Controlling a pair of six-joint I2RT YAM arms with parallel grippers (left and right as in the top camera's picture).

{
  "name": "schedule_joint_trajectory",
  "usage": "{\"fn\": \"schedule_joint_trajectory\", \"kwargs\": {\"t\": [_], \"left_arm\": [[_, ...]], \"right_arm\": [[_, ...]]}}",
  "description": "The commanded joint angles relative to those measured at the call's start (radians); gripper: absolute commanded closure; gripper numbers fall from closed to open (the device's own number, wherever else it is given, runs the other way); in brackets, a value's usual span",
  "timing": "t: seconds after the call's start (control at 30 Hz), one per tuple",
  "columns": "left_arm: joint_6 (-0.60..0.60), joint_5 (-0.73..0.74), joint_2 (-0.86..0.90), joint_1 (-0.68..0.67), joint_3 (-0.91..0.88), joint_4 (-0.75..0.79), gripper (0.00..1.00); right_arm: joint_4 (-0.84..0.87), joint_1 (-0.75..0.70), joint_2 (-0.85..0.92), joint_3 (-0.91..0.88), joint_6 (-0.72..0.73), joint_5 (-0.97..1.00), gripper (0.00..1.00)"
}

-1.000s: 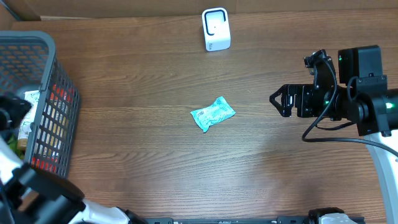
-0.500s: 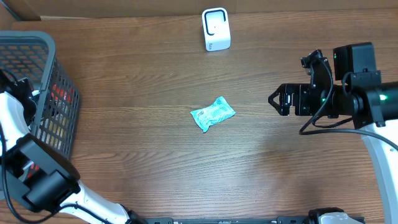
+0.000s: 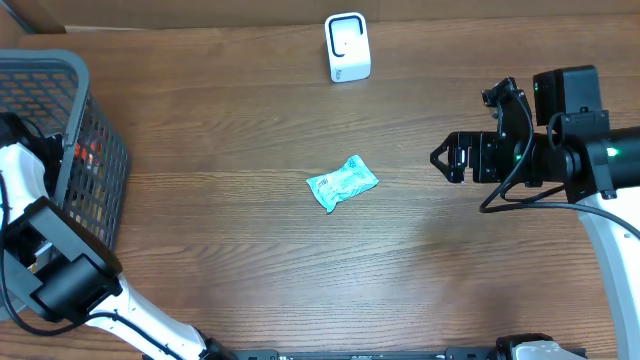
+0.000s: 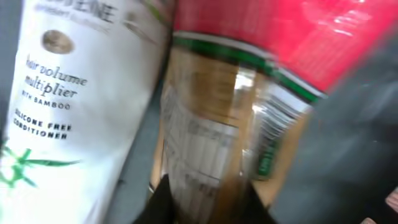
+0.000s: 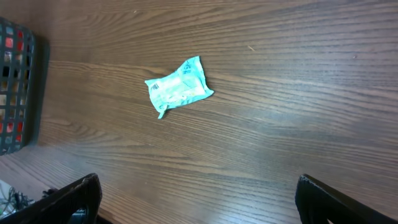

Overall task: Scan the item barcode
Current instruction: 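Reach the left gripper back into the basket toward the spaghetti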

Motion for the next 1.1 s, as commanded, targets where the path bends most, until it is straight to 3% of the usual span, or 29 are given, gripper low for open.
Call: {"fn": "schedule_joint_trajectory", "kwargs": {"t": [0.0, 0.33, 0.6, 0.9, 1.07], "left_arm": [[-0.027, -0.005, 0.075, -0.004, -0.018, -0.044, 0.96], [-0.192, 0.012, -0.007, -0.004, 0.364, -0.298, 0.96], [-0.230, 0.244, -0.211, -0.004, 0.692, -0.359, 0.96], [-0.261, 0.260, -0.442, -0.004, 0.742, -0.359, 0.96], [-0.263, 0.476, -0.532, -0.013, 0.742, -0.324, 0.96]], "right_arm": [[0.006, 0.005, 0.001, 0.019, -0.011, -0.002, 0.00], [0.019, 0.005, 0.001, 0.019, -0.011, -0.005, 0.00], [0.020, 0.005, 0.001, 0.019, -0.011, -0.005, 0.00], [0.019, 0.005, 0.001, 0.019, -0.011, -0.005, 0.00], [0.015, 0.005, 0.001, 0.019, -0.010, -0.005, 0.00]]}}
